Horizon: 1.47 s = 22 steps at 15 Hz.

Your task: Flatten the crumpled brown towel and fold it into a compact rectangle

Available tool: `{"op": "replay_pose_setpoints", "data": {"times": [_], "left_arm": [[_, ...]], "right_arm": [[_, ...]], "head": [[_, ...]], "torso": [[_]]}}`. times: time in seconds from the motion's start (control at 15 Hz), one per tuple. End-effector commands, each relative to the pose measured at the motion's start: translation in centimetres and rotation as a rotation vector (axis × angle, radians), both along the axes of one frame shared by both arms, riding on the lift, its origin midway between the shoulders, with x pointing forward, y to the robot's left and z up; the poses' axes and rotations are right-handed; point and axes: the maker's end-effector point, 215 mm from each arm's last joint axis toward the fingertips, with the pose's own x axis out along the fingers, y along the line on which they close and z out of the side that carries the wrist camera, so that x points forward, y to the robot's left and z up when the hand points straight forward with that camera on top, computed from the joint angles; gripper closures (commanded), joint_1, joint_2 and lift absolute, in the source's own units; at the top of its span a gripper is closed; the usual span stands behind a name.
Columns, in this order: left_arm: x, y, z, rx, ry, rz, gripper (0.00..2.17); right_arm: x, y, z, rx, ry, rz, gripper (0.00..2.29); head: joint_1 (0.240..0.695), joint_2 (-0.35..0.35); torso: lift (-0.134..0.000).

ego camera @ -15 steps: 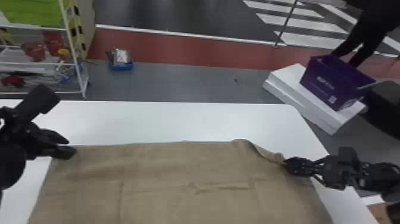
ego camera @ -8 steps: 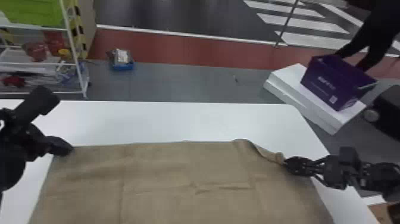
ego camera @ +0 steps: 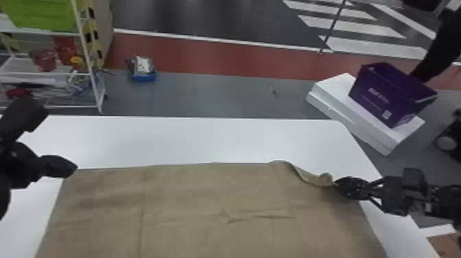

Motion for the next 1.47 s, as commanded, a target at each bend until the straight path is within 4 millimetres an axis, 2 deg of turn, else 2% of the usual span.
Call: {"op": "replay_pose_setpoints", "data": {"times": [0.0, 0.13, 0.33, 0.47, 0.73, 0.93, 1.4], "left_arm": [[0.1, 0.3, 0.0, 0.004, -0.01, 0.015, 1.55], [0.4, 0.4, -0.3, 0.023, -0.023, 0.026, 1.18], [0.4, 0.6, -0.7, 0.051, -0.019, 0.029, 1.15], [0.0, 0.6, -1.0, 0.05, -0.01, 0.033, 0.52], [-0.4, 0.1, -1.5, 0.056, 0.0, 0.021, 0.49], [0.2, 0.4, -1.7, 0.072, 0.001, 0.031, 0.5], [0.8, -0.8, -2.2, 0.069, 0.044, -0.006, 0.52]], "right_arm": [[-0.1, 0.0, -0.1, 0.0, 0.004, -0.002, 1.1], [-0.1, 0.0, -0.1, 0.0, 0.004, 0.001, 1.1], [-0.1, -0.1, -0.1, 0.0, 0.007, -0.003, 1.1], [-0.1, -0.1, -0.2, -0.002, 0.008, -0.003, 1.1], [-0.2, -0.2, -0.3, 0.001, 0.012, -0.007, 1.1], [-0.2, -0.1, -0.4, 0.001, 0.013, -0.006, 1.1], [-0.3, -0.1, -0.4, -0.001, 0.016, -0.003, 1.1]], "head": [[0.695, -0.24], [0.695, -0.237], [0.695, -0.23], [0.695, -0.231], [0.695, -0.235], [0.695, -0.239], [0.695, -0.243]], "torso": [[-0.124], [-0.124], [-0.124], [-0.124], [-0.124], [-0.124], [-0.124]]}}
